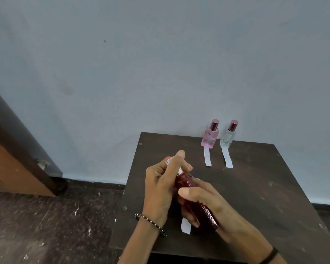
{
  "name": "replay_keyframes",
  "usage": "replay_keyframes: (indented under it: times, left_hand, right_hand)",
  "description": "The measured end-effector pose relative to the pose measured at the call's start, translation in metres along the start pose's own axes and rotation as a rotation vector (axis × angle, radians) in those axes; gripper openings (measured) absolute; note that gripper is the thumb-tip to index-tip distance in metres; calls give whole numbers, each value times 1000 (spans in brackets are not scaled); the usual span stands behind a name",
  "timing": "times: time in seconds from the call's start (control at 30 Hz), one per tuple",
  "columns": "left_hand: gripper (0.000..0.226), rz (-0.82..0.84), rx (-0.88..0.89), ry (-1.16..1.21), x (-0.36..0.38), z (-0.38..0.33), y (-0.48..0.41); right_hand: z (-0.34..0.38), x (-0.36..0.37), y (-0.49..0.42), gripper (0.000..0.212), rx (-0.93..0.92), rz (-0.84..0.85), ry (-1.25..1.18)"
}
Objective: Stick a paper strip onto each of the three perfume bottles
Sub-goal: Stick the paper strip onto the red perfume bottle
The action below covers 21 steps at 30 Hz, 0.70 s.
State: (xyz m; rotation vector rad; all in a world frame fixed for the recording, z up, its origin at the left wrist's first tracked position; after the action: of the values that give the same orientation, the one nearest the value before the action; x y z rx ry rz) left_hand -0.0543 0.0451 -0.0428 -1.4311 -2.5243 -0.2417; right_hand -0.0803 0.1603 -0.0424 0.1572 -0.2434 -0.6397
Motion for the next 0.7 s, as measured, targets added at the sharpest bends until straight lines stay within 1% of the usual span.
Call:
replay_keyframes:
  times: [0.1,0.2,0.27,0.33,0.47,0.57,0.7]
  left_hand:
    - [44,-36,-13,-13,1,1,-1]
    - [44,-50,-51,27,4,0,0]
    - [45,-46,-70,58,5,0,-1]
    - [46,-46,-82,68,7,0,-2]
    - [47,-55,-90,14,8,-1,-4]
    - [46,-68,-103,8,10,-2,-3]
    - [45,-29,-127,-41,13,-5,-3]
  right_hand:
    - [-1,-4,0,51,30,-71,192]
    - [4,-8,1,67,-32,-120,372]
    - [8,-10,3,73,-66,-160,445]
    - [10,-12,5,76,-60,-212,533]
    - [13,-16,9,83,-48,-287,682]
    - [15,-18,9,84,-38,-303,752]
    - [20,-21,9,90,-24,-310,822]
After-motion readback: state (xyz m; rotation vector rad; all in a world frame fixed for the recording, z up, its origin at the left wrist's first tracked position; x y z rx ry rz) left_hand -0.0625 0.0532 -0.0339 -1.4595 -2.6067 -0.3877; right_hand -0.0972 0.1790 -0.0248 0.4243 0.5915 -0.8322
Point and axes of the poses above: each hand's wrist, its own y-axis away from the middle knuckle, its own x-axis out of the palm, z = x × y, the point moved 3 cm from there along -y, towards the middle knuckle, and after that the axes turned 4 degrees about -x, right-handed, at the moved point
